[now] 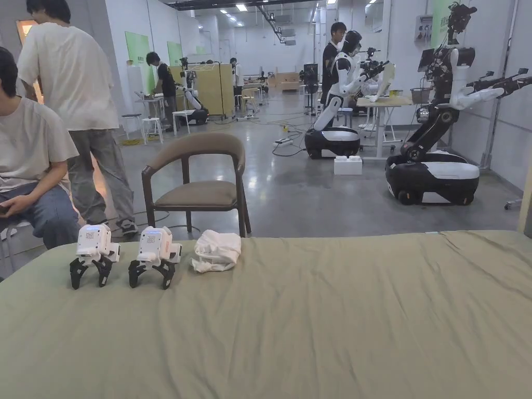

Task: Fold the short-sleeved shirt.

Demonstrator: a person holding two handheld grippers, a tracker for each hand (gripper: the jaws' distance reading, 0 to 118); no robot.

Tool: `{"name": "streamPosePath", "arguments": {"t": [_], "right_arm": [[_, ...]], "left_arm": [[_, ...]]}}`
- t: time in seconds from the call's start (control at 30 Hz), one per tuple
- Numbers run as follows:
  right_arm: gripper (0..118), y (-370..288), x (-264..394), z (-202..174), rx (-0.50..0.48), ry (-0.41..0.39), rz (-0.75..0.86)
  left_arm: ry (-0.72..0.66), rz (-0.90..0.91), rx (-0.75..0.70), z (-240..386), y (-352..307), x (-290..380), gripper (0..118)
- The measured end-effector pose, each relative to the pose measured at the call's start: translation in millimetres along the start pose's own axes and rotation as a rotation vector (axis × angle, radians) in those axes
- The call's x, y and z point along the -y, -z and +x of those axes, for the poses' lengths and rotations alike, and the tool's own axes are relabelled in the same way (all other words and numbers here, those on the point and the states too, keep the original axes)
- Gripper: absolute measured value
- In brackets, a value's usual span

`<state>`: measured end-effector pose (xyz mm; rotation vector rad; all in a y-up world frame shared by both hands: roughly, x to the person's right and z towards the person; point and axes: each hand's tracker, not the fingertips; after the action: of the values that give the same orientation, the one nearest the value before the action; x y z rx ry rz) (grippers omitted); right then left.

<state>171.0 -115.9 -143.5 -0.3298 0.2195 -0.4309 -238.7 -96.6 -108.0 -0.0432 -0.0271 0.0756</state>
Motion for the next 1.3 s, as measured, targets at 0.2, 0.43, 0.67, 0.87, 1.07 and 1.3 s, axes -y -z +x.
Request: {"name": "streamPosePath", "arguments": {"t": [0.2, 0.43, 0.67, 0.87, 1.07, 1.3], "right_arm": [[117, -0.4, 14.6, 3.5, 0.086, -0.231, 0.081], [118, -1.0, 25.2, 11.0, 0.074, -0.258, 0.129], [118, 12.5, 23.0, 11.3, 0.072, -0.275, 0.131], [118, 29.3, 19.3, 11.6, 0.086, -0.310, 0.136], [118, 44.2, 20.7, 10.1, 0.099, -0.345, 0.124], [118, 51.8, 27.8, 7.3, 0.120, -0.377, 0.084]], "left_arm": [[-0.001, -0.004, -0.003, 2.1, -3.1, 1.4, 118], [0.011, -0.019, -0.007, 2.7, -1.8, 3.3, 118], [0.022, -0.037, -0.013, 1.6, 14.7, 8.7, 118], [0.047, -0.051, -0.022, 4.1, 35.0, 16.9, 118], [0.043, -0.039, -0.015, 5.6, 45.2, 22.1, 118], [0.047, -0.065, -0.018, 7.8, 51.2, 28.0, 118]]}}
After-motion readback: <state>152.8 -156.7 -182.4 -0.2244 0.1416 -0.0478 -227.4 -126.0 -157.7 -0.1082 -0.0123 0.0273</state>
